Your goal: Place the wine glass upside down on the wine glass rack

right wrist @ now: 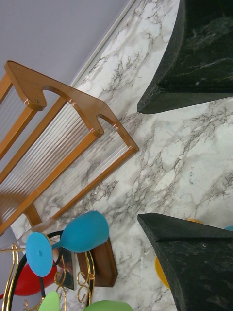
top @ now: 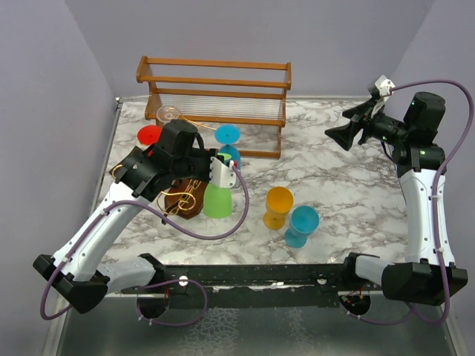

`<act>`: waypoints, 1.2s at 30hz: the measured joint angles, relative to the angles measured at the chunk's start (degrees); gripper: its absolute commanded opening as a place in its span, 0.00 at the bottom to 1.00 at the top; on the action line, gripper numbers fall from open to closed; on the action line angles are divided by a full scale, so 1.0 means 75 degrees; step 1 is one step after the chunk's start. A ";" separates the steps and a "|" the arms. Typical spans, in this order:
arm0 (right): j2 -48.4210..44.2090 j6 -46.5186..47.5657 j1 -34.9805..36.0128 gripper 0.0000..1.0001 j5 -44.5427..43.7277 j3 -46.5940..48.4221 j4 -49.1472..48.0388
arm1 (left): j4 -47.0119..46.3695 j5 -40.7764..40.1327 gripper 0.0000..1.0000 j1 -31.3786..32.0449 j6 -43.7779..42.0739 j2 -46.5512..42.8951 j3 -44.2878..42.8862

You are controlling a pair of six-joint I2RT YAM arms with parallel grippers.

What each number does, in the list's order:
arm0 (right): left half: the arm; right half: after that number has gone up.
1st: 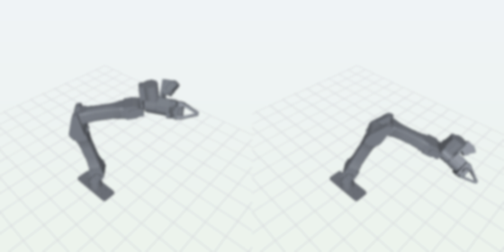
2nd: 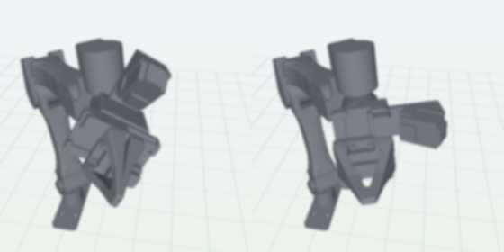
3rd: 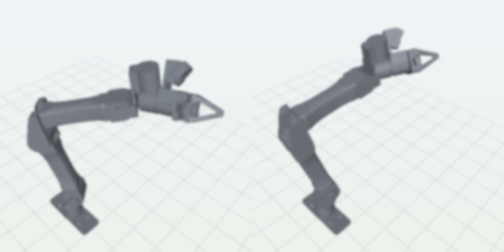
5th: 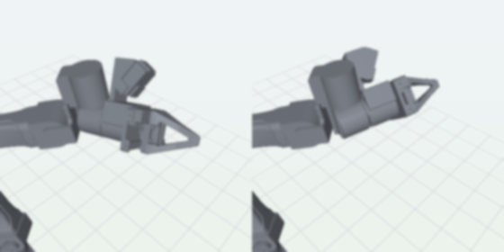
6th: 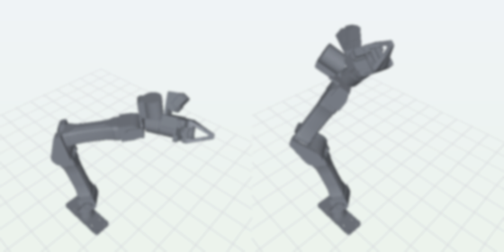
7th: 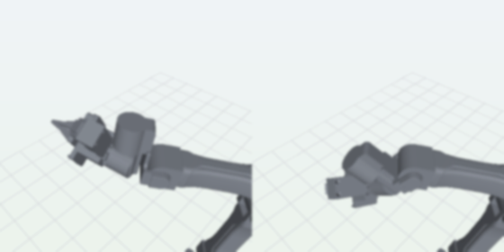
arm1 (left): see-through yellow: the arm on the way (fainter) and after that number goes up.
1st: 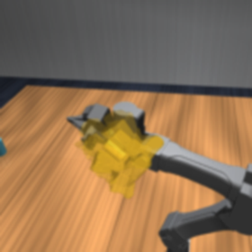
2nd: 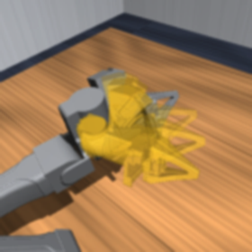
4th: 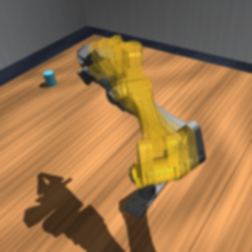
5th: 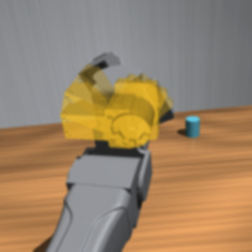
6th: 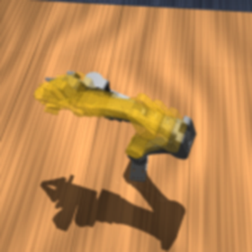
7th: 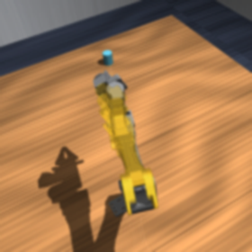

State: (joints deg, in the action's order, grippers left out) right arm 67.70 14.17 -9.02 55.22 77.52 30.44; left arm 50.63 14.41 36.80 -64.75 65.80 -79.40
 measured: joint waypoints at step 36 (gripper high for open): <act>0.0000 0.0000 0.0000 0.83 0.0000 -0.0003 0.0000 | 0.0393 -0.1378 0.24 0.0026 -0.0020 -0.0213 0.0187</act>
State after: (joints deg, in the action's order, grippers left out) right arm 67.70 14.17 -9.02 55.22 77.49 30.44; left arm 53.58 4.08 36.99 -64.90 64.20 -78.00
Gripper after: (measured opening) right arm 0.828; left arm 0.212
